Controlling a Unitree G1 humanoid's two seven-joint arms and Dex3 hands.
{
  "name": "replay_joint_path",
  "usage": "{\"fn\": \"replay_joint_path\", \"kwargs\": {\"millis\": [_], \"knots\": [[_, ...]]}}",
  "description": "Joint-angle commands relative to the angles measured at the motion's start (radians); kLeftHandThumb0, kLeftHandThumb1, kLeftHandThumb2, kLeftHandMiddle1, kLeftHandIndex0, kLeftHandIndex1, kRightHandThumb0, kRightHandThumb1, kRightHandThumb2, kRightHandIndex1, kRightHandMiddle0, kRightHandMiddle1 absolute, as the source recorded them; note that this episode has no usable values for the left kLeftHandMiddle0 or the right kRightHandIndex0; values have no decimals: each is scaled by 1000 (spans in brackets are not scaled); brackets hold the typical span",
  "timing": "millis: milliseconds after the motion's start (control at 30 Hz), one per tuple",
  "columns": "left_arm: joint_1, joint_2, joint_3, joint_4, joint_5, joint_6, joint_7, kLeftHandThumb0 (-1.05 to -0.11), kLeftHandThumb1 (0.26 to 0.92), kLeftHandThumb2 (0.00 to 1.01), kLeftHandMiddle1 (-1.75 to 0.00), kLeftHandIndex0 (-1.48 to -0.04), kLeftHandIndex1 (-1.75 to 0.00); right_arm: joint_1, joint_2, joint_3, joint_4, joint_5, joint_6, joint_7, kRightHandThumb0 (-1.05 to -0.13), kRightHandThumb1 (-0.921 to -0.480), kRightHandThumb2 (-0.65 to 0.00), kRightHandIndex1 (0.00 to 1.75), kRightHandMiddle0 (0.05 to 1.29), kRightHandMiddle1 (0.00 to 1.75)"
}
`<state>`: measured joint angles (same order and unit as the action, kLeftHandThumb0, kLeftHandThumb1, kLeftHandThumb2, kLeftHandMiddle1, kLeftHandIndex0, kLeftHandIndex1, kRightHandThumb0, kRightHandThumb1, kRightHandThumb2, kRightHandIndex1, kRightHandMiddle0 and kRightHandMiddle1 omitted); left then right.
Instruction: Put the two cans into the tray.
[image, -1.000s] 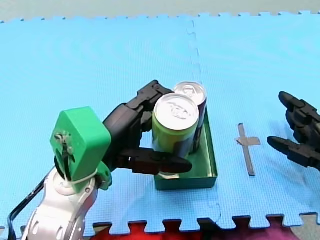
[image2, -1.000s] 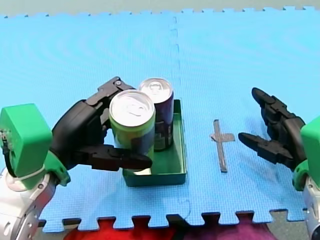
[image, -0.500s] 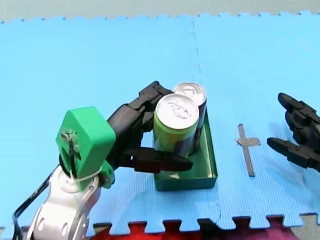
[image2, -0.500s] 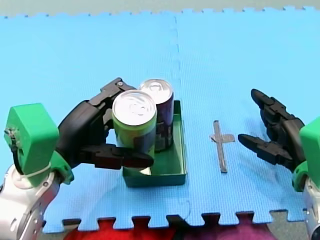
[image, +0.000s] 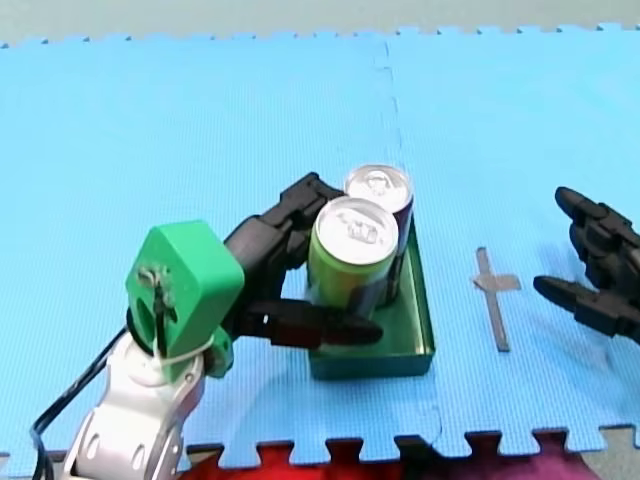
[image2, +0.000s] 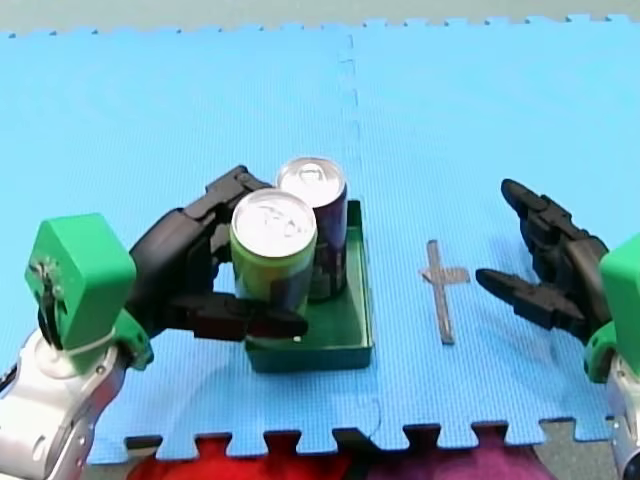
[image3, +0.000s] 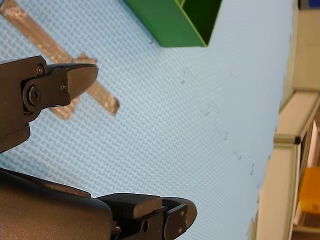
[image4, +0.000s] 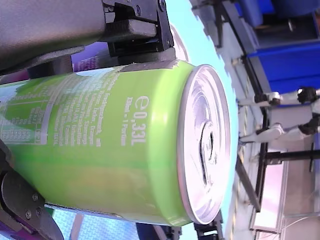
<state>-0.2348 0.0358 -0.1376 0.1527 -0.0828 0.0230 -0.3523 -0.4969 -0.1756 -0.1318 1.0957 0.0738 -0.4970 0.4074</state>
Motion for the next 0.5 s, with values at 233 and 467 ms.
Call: {"fn": "replay_joint_path", "kwargs": {"millis": [233, 467], "knots": [[-12, -5, 1, 27, 7, -26, 7, -768, 921, 217, -1746, -283, -1552, 4, -8, -5, -7, 6, 7, 5, -1048, -921, -126, 1, 246, 1], [-8, -9, 1, 35, 6, -33, 7, -770, 921, 226, -1746, -279, -1558, 4, -11, -8, -9, 9, 5, 10, -1048, -921, -126, 1, 243, 0]]}}
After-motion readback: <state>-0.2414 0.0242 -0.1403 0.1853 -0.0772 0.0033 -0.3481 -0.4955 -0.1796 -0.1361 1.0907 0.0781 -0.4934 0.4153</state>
